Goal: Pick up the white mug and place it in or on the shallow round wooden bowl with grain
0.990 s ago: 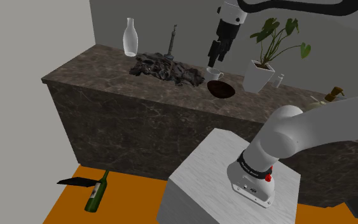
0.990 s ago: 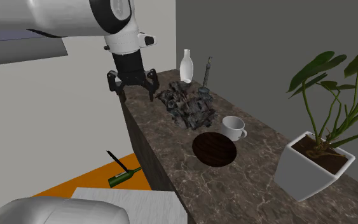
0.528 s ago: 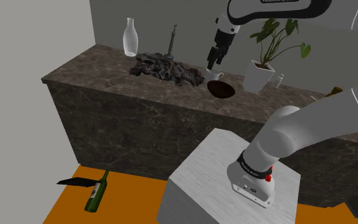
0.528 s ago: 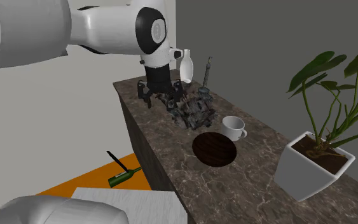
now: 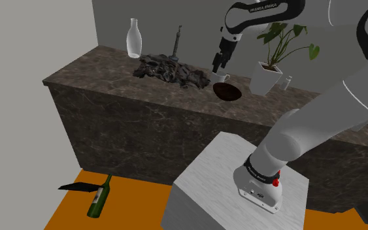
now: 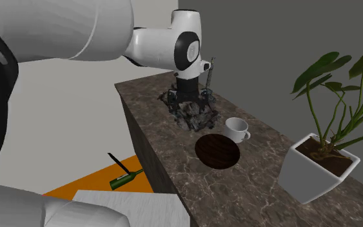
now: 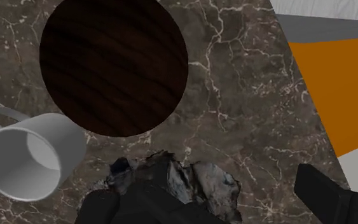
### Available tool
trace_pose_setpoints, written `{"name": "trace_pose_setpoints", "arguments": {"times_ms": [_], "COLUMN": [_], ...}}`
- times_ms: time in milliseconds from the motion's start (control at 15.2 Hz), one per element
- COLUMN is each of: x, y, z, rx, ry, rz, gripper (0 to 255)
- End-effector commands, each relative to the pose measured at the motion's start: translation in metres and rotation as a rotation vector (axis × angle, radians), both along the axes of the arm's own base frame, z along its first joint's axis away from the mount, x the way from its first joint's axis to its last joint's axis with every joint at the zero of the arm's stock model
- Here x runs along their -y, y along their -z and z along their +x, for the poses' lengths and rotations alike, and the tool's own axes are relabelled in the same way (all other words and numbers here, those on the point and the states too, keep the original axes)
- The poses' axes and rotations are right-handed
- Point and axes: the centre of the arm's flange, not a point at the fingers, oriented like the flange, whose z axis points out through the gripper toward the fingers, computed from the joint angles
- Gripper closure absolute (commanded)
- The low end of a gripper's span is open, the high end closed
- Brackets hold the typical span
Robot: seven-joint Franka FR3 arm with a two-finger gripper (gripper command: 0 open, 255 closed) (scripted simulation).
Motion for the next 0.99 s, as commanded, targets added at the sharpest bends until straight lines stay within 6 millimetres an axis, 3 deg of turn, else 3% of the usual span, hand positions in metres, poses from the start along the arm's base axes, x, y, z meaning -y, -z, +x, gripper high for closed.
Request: {"name": "trace_pose_setpoints", "arguments": {"times_ms": [0, 924], "x": [0.023, 0.175], "y": [0.015, 0.100], "z": [0.011, 0.072], "rx": [0.001, 0.012], "ry": [0.002, 0.021], "rz": [-0.002, -0.003], "gripper": [0, 0]}}
